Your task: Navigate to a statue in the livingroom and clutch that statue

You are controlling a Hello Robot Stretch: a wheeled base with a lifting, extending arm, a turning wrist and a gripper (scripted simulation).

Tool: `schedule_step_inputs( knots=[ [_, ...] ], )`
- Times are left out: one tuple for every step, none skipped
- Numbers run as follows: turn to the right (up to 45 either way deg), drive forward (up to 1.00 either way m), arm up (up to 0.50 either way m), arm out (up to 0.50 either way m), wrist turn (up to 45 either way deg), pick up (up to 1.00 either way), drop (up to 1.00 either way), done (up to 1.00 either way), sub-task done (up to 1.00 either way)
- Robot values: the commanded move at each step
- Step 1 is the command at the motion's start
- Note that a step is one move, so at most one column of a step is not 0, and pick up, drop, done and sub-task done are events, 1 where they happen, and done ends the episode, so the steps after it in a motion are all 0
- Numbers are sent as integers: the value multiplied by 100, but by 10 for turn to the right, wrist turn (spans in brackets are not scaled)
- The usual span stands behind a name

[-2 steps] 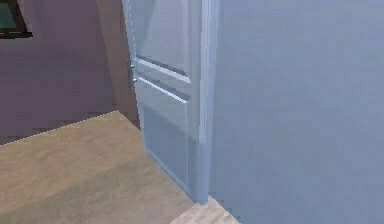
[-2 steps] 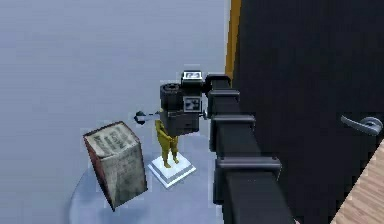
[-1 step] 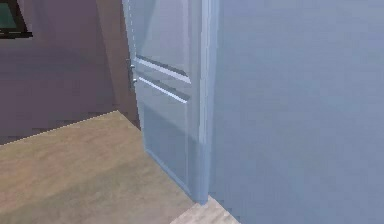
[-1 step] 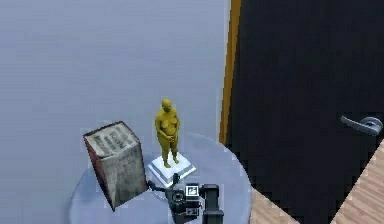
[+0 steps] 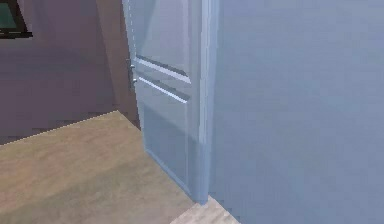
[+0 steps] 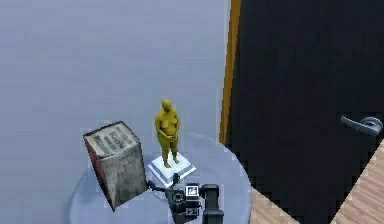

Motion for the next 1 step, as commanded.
schedule_step_inputs(
  knots=[
    [0, 0, 10, 0, 0, 0, 0, 0, 0]
  ],
)
